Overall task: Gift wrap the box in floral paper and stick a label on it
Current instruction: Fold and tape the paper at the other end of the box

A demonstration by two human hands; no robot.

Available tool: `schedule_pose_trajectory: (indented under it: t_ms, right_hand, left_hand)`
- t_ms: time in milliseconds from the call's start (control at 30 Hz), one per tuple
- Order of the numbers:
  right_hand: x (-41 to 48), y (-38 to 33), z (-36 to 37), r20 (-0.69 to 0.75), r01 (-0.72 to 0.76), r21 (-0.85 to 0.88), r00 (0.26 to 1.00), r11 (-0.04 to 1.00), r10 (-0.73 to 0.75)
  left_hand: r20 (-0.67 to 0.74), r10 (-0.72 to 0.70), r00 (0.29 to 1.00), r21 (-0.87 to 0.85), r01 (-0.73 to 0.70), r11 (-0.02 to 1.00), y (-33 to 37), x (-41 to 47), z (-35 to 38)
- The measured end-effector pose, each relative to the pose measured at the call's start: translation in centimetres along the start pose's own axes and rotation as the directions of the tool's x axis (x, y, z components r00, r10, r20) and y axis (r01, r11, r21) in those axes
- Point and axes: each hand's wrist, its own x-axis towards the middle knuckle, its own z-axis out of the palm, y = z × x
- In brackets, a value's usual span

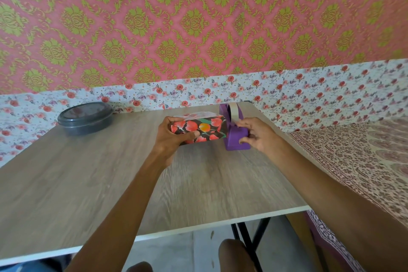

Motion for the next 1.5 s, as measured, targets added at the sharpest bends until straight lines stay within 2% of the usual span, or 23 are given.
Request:
schedule_pose_trajectory:
  t_ms: [267, 467, 767, 867, 967, 1100, 1233, 1367, 1500]
  right_hand:
    - [0.3, 0.4, -0.3, -0.024, -0.003, -0.026, 1.0, 1.0, 0.002]
    - [0.4, 0.2, -0.6, 0.013, -0.007, -0.105, 1.0, 0.994, 0.008]
    - [1.3, -0.5, -1.7, 0.02, 0.142, -0.332, 0.989, 0.933, -0.144]
    - [1.2, -0.9, -1.7, 0.042, 0.158, -0.37, 0.987, 0.916, -0.154]
    - [1.4, -0.6, -2.1, -0.003, 0.145, -0.44, 0.987, 0.886, -0.163]
    - [1.5, 0.3, -3.1, -0.06, 0.153, -0.447, 0.978, 0.881, -0.201]
    - [-0.2, 0.7, -3.5, -0.068, 0.282, -0.522, 0.927, 0.805, -0.368]
    - [-4.4, 0.7, -2.1, 0.1, 0.432, -0.35, 0.9, 0.831, -0.425]
    - [-7.1, 1.5, 0.2, 0.225, 0.427, -0.248, 0.899, 0.87, -0.377]
  left_hand:
    - [0.013, -0.003, 1.0, 0.008, 0.003, 1.0, -0.4, 0.5, -0.4]
    - [0.013, -0.003, 1.0, -0.009, 0.003, 1.0, -0.3, 0.3, -0.3]
    - [0.002, -0.021, 1.0, -0.018, 0.021, 1.0, 0.0, 0.3, -0.2]
    - [0.004, -0.018, 1.0, -0.022, 0.018, 1.0, 0.1, 0.1, -0.2]
    - [0.003, -0.013, 1.0, -0.014, 0.013, 1.0, 0.1, 0.0, 0.0]
    - [0.001, -0.01, 1.0, -0.012, 0.01, 1.0, -0.1, 0.3, -0.1]
    - [-0.001, -0.014, 1.0, -0.001, 0.014, 1.0, -0.1, 0.6, 0.1]
    - [-0.004, -0.007, 1.0, -0.005, 0.007, 1.0, -0.2, 0.7, 0.1]
    - [-0.011, -0.018, 1.0, -0.019, 0.017, 1.0, 0.0, 0.6, 0.3]
